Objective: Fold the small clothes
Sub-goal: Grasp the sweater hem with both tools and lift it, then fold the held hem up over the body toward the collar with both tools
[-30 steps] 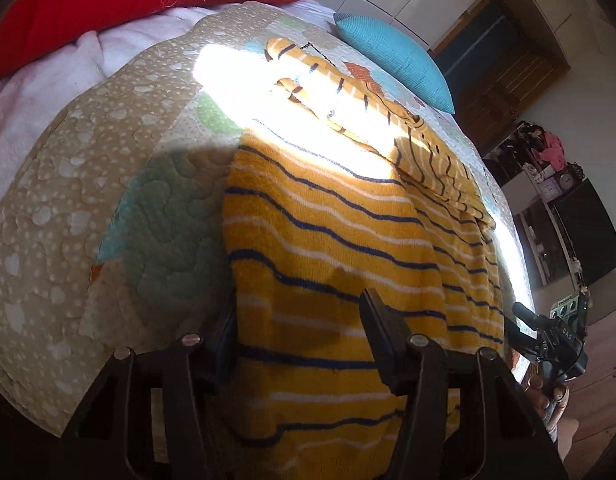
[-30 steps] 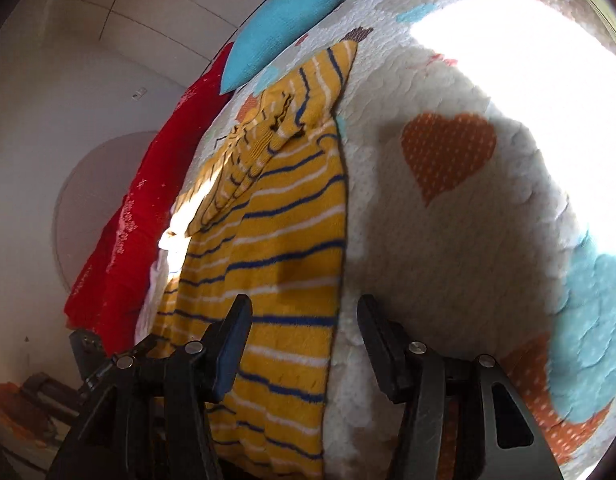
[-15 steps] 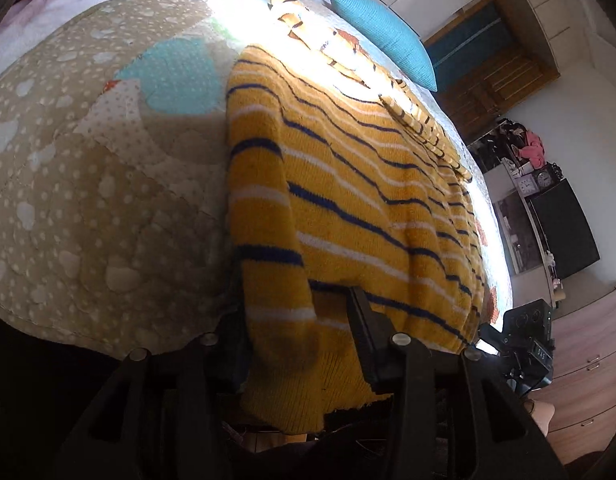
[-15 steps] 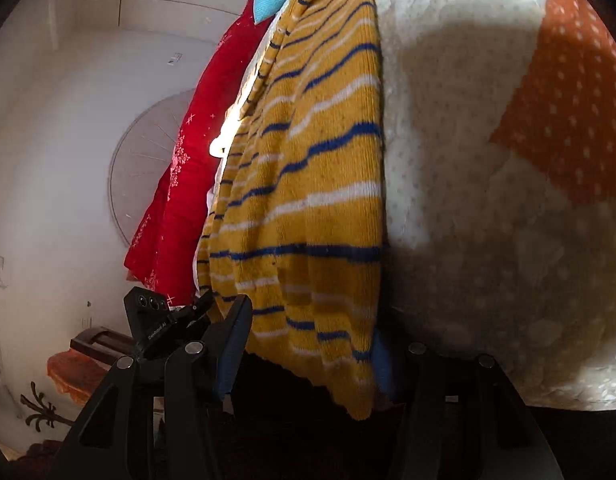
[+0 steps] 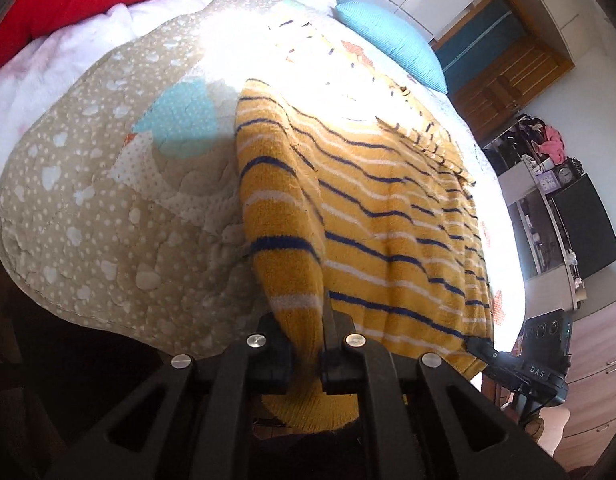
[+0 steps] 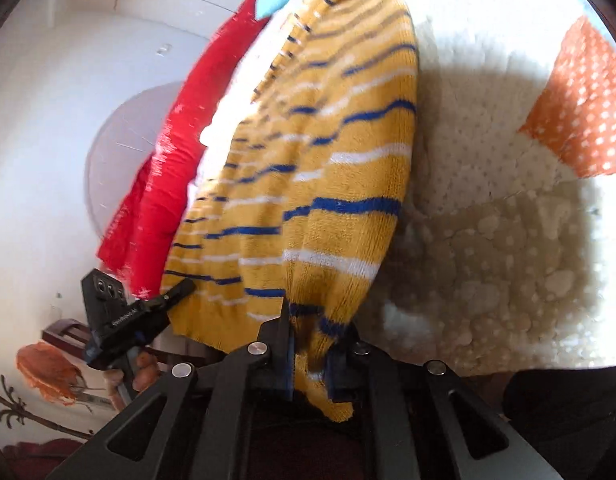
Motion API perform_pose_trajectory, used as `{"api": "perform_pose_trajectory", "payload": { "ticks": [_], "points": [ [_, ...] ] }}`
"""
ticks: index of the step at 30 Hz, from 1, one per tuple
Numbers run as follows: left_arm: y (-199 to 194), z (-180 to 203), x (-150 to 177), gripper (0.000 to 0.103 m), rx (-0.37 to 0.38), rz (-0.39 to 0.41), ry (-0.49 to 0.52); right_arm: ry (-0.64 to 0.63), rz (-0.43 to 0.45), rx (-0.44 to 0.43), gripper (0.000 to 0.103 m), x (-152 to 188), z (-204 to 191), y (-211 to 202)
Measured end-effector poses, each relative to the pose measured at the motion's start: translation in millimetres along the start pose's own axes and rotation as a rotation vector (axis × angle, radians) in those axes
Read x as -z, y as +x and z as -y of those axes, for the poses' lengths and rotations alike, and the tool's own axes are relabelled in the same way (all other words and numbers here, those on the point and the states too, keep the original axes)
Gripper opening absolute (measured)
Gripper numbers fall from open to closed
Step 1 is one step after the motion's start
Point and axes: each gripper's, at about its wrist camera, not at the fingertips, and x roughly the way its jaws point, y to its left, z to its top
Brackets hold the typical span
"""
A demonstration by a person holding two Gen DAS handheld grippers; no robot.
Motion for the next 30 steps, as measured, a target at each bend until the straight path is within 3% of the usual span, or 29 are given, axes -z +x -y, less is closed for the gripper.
{"api": "perform_pose_trajectory", "payload": {
  "ticks": [2, 6, 9, 12, 16, 21, 26, 30],
  "points": [
    [-16.3, 7.8, 5.2, 0.008, 0.014, 0.022, 0.018, -0.017, 0.02, -0.048, 0.011, 4.6, -7.7, -21.5],
    [-28.1, 9.4, 15.2, 0.008, 0.045, 0.021, 0.005, -0.042, 0.055, -0.056, 0.009, 15.7, -11.9, -55.1],
    [-15.6, 2.2, 17.3, 0.008, 0.021, -0.004, -0.015, -0.021, 0.038, -0.053, 0.009, 15.3, -6.3, -46.8],
    [-7.9, -7.8, -1.0, 0.008, 0.03, -0.005, -0.058, -0.025, 0.022, -0.047, 0.009, -8.7, -5.8, -39.3],
    [-8.0, -4.4, -43.0, 0.008, 0.04, 0.068, -0.05, -0.086, 0.075, -0.054, 0.009, -53.8, -29.2, -37.3],
    [11.3, 19.5, -121.6, 0.008, 0.03, 0.138, -0.013, -0.16, 0.171, 0.002, 0.009, -131.3, -57.8, -27.6],
    [51.7, 38.9, -189.6, 0.008, 0.003, 0.131, -0.004, -0.17, 0.211, 0.095, 0.009, -203.6, -63.9, -8.4],
    [88.4, 44.5, -220.9, 0.008, -0.008, 0.088, -0.016, -0.094, 0.196, 0.11, 0.009, -239.7, -38.8, 2.5]
  ]
}}
